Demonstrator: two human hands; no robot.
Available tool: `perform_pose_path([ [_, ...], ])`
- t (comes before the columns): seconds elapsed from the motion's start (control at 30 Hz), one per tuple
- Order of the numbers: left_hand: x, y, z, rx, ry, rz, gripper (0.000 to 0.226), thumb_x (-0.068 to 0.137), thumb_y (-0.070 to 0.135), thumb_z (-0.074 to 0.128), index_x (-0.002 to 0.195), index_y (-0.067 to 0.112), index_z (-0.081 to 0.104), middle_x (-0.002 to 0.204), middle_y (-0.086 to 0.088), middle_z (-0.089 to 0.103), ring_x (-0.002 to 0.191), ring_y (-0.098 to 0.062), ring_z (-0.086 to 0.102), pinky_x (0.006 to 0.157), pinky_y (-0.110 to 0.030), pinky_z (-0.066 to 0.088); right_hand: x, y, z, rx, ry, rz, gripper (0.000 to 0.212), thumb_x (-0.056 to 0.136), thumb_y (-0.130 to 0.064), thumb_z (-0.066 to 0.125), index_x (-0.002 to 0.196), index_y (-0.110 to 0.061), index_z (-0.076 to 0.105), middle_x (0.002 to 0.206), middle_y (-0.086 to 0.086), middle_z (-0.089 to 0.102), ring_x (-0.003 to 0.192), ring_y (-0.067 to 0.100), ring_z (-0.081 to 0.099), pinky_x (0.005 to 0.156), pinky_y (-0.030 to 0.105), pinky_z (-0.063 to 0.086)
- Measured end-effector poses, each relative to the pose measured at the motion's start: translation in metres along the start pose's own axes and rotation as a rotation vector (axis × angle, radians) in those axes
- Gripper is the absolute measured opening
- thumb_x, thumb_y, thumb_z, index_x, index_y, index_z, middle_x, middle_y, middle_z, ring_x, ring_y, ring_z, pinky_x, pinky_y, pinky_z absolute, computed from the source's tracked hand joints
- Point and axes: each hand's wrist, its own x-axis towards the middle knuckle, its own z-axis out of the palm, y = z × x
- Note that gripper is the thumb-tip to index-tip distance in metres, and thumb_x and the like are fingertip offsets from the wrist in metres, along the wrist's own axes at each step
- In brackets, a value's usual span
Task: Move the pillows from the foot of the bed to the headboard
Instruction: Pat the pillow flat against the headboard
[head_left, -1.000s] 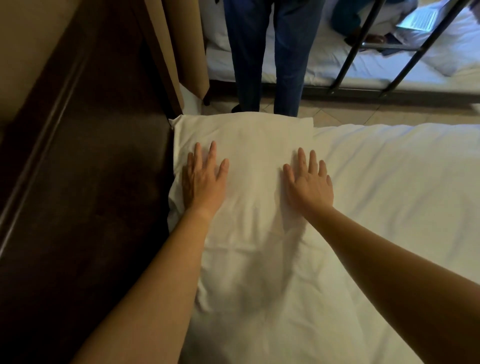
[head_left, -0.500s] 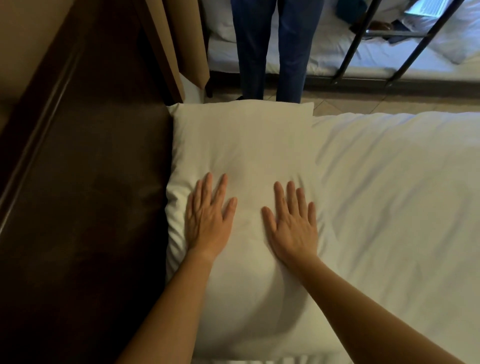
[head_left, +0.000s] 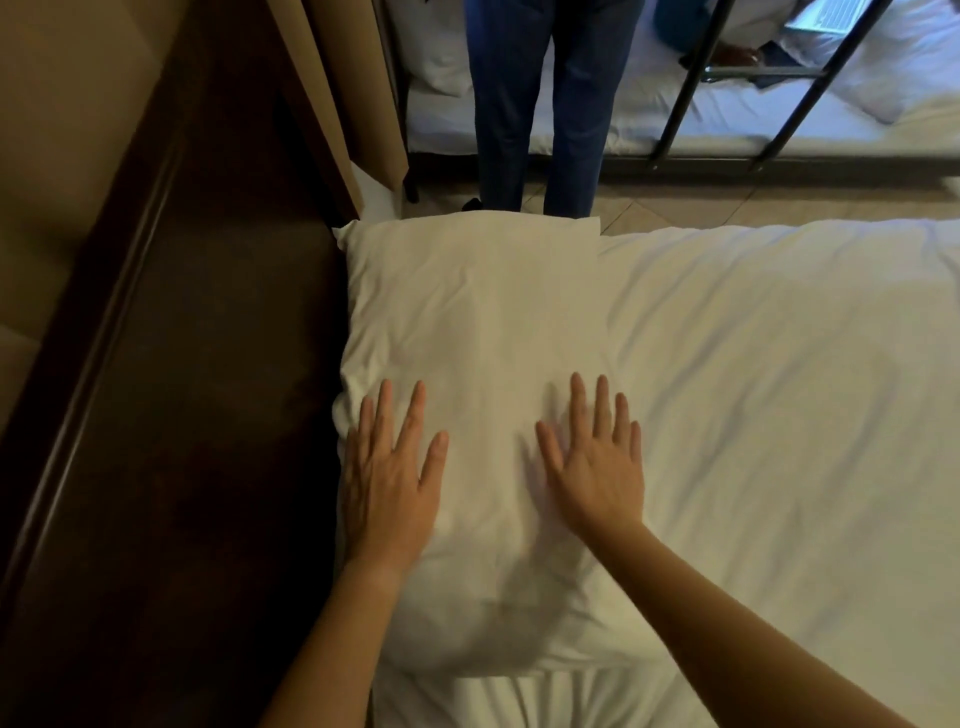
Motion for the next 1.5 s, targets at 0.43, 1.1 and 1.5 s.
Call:
perform_pose_path([
  [0.43,-0.08,-0.023,0.054,0.113,-0.01,-0.027,0.068,0.107,0.058,0.036,0.169,0.032,0.03,0.177,-0.003,0.024,0.162,-0.027,0.025,0.131,-0.047,0.02,-0.06,0.023,0.048,-0.084,-0.145,-0.145,0.075,0.104,-0.075,0.001,0.165,-0.039,-0.025,0.173,-0.009,-0.027,0.161,0.018,-0.024,0.131,0.048,-0.012],
  [1.1,-0.101,-0.01,0.032,0.037,0.098,-0.035,0.065,0.106,0.046,0.048,0.166,0.024,0.038,0.176,-0.013,0.024,0.162,-0.038,0.02,0.132,-0.052,0.015,-0.1,0.04,0.033,0.007,-0.064,-0.077,0.085,0.105,-0.076,0.012,0.17,-0.027,-0.014,0.175,-0.004,-0.022,0.163,0.018,-0.018,0.133,0.044,-0.006],
  [1.5,-0.122,-0.021,0.06,0.074,0.001,-0.024,0.065,0.107,0.053,0.037,0.167,0.028,0.036,0.177,-0.006,0.024,0.162,-0.033,0.024,0.129,-0.053,0.024,-0.115,0.055,0.068,-0.067,-0.13,-0.155,0.081,0.104,-0.078,0.013,0.167,-0.038,-0.02,0.175,-0.012,-0.021,0.162,0.014,-0.021,0.133,0.043,-0.007],
])
